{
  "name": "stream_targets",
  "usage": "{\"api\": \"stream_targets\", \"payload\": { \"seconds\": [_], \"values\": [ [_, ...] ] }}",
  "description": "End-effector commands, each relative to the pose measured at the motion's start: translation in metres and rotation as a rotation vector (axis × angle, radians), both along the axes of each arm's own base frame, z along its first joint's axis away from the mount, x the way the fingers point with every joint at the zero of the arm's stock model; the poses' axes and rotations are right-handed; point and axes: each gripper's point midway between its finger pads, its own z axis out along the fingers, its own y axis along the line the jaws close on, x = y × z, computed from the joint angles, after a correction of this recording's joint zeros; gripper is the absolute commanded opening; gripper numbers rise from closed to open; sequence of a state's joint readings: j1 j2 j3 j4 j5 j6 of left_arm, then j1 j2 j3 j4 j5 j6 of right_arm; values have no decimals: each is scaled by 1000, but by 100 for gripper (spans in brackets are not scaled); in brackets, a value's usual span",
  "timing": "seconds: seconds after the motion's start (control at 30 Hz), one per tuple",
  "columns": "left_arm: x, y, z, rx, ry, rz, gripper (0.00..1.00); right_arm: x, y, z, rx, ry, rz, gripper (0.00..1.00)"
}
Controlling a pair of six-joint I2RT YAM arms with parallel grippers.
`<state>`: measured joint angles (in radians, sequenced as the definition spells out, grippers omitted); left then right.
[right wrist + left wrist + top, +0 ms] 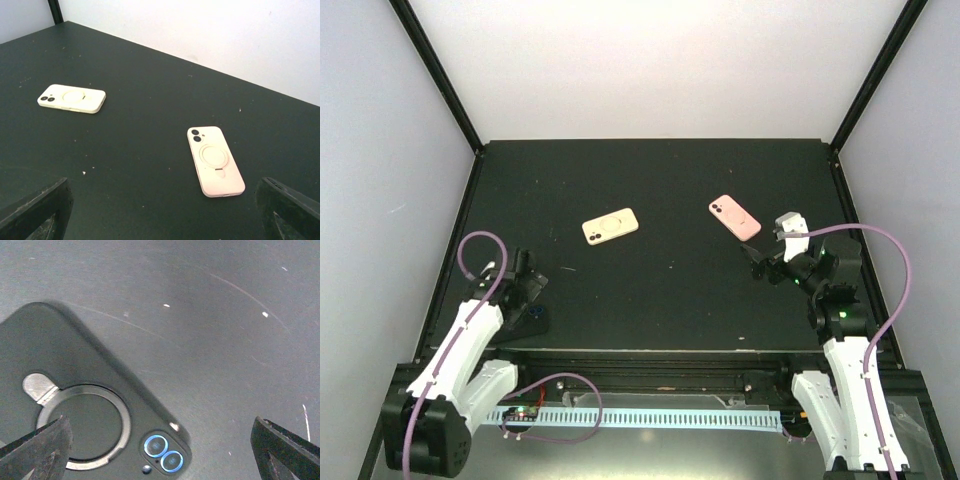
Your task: Take the phone out of the phone case
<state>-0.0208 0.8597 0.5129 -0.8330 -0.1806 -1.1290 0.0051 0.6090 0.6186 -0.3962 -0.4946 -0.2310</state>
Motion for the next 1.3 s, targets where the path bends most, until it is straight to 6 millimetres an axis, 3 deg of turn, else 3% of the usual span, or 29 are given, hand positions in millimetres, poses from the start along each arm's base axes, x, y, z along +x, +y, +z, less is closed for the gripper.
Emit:
{"api": "stream_targets", "payload": {
  "seconds": [0.0, 0.2, 0.27, 0.47, 0.6, 0.77, 0.83, 0.93, 1.03, 1.13, 1.27],
  "values": [
    [-2, 16, -6, -65, -17, 147, 99, -1, 4, -7, -33, -6, 39, 100],
    [-7, 51, -16, -18, 75, 200, 99, -1, 7, -13, -50, 22, 68, 100],
    [-7, 49, -23, -52, 98, 171, 99, -2, 8, -16, -63, 23, 82, 100],
    [-5, 6, -41, -251, 98, 38, 99, -1, 11, -23, -65, 55, 111, 100],
    [-6, -20, -43, -266, 65, -35, 99, 2, 11, -26, -72, 85, 112, 100],
    [1, -72, -40, -345, 30, -201, 99, 4, 10, -29, -78, 109, 109, 100],
    [2, -81, -34, -316, 47, -245, 99, 4, 9, -29, -80, 109, 105, 100],
    [2, -75, -13, -214, 56, -259, 98, 3, 9, -28, -81, 105, 105, 100],
    [-19, -62, 3, -136, 118, -223, 96, 3, 9, -28, -82, 103, 103, 100],
    [-50, -51, 5, -116, 207, -168, 95, 3, 9, -29, -84, 107, 106, 100],
    [-63, -45, 5, -125, 183, -91, 95, 5, 9, -30, -88, 119, 104, 100]
  ]
}}
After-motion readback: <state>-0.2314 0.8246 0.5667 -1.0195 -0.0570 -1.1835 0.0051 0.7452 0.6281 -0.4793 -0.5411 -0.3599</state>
